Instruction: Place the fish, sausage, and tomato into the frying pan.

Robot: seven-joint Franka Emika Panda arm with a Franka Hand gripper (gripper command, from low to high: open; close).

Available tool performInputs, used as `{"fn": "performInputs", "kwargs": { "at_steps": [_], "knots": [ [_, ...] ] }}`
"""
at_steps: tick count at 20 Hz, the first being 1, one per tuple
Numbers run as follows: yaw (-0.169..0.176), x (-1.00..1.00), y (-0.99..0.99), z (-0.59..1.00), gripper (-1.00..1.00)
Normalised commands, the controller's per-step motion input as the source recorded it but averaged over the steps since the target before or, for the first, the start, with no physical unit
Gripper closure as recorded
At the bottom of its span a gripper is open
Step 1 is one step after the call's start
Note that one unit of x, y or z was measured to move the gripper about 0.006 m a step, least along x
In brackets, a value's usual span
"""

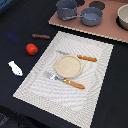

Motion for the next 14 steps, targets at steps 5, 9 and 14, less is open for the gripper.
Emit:
{"fn": "performInputs", "kwargs": {
  "at_steps": [5,9,14],
  "knots": [
    [-0.016,-0.05,-1.00,-0.68,-1.00],
    [-0.020,-0.07,-1.00,-0.64,-1.00],
    [-0.028,-0.10,-0.99,-0.60,-1.00]
  ]
}}
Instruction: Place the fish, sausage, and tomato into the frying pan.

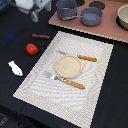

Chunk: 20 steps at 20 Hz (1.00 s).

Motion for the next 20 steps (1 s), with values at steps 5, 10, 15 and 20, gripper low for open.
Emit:
{"fn": "performInputs", "kwargs": {
  "at_steps": [5,10,15,20],
  "knots": [
    [-0.041,-0.14,-0.97,-0.53,-1.00],
    [-0.052,-0.19,-0.92,-0.38,-1.00],
    [-0.049,-0.18,-0.85,-0.30,-1.00],
    [-0.007,-0.05,-0.41,-0.21,-1.00]
  ]
}}
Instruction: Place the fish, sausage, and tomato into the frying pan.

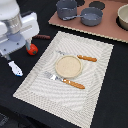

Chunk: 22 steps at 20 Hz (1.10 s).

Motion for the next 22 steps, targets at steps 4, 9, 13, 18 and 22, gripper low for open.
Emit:
{"fn": "performInputs", "kwargs": {
  "at_steps": [4,9,13,18,22],
  "knots": [
    [0.000,0.00,-0.29,-0.21,-1.00],
    [0.000,0.00,-0.38,-0.33,-1.00],
    [0.000,0.00,-0.19,-0.32,-1.00],
    [0.000,0.02,-0.02,-0.32,-1.00],
    [0.000,0.00,-0.07,-0.36,-1.00]
  ]
}}
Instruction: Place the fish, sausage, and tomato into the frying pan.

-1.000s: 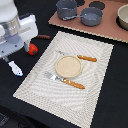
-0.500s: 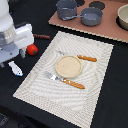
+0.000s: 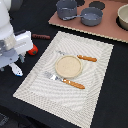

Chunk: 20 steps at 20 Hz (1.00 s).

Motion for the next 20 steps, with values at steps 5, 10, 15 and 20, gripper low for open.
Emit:
{"fn": "performInputs", "kwargs": {
  "at_steps": [5,10,15,20],
  "knots": [
    [0.000,0.00,-0.12,-0.33,-1.00],
    [0.000,0.00,-0.11,-0.28,1.00],
    [0.000,0.03,-0.01,-0.19,1.00],
    [0.000,0.00,0.00,-0.17,1.00]
  ]
}}
